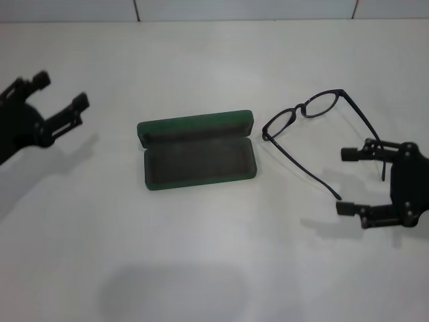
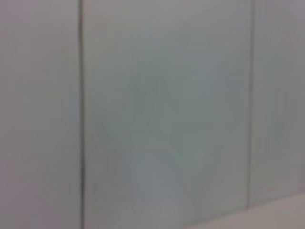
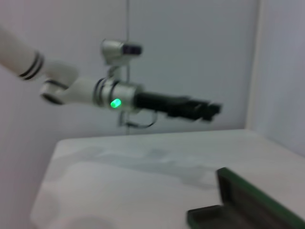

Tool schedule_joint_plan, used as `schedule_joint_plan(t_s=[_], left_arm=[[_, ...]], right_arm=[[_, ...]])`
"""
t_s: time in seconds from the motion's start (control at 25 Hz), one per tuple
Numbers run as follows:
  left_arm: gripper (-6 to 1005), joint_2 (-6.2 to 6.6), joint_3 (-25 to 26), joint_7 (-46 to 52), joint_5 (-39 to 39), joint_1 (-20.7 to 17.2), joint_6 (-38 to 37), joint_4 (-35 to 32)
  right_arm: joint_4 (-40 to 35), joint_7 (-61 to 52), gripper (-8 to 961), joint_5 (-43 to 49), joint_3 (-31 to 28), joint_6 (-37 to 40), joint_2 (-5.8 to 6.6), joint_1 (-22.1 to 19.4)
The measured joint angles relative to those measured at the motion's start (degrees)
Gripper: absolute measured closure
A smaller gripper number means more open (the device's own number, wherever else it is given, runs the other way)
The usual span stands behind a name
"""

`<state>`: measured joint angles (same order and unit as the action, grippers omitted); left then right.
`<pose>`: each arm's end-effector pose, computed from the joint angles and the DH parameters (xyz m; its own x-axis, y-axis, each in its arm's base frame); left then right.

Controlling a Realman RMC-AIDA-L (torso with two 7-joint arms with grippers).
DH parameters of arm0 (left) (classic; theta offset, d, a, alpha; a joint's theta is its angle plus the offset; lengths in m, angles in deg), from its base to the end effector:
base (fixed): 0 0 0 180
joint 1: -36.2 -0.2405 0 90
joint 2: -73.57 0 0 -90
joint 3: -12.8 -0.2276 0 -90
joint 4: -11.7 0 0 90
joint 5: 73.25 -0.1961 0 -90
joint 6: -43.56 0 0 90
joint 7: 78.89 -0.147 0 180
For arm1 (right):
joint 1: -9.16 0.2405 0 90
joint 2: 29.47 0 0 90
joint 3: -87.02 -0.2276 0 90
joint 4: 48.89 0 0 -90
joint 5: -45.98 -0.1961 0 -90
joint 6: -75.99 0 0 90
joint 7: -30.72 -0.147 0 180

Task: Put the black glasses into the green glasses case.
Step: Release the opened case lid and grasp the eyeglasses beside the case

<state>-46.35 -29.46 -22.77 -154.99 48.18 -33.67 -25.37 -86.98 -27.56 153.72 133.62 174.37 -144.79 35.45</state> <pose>-0.3029 0.2776 0.0584 0.7223 0.0838 0.6865 0.6063 -0.5543 -0.5702 0.2330 0.2803 0.0270 0.8766 0.0188 -0.4808 -0.0915 -0.9745 -0.2049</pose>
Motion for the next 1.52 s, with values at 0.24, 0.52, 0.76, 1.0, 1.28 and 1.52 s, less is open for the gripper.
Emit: schedule_joint_plan(t_s=[0.24,0.52,0.76,1.0,1.28,1.52], left_arm=[[154,-0.24,-0.9,-8.4,1.7,-3.4,-2.8,6.2],[156,0.05,-4.2,-11.8,-7.5,-6.6,-13.0,5.9],[157,0.50,-4.0,-9.9,-11.5,-6.4,-12.9,5.5],[156,0.74,-4.2,-7.3,-14.6,-6.0,-14.2,3.5],[157,0.75,-3.7,-5.5,-14.6,-6.0,-16.1,1.9],[156,0.98,-3.8,-4.6,-15.1,-6.0,-17.5,1.8]], right_arm=[[0.2,0.3,93,-1.7,-2.1,-0.7,-0.06,-0.7],[0.3,1.2,94,-2.3,0.3,-0.4,0.13,-2.0],[0.1,1.5,94,-2.3,4.3,-0.9,0.02,-2.3],[0.1,1.2,95,-2.3,4.4,-0.8,0.00,-2.3],[-4.4,-7.2,96,-5.2,3.3,-1.1,-0.04,-2.2],[-16.7,-23.6,99,-3.3,3.9,-3.8,0.32,0.5]])
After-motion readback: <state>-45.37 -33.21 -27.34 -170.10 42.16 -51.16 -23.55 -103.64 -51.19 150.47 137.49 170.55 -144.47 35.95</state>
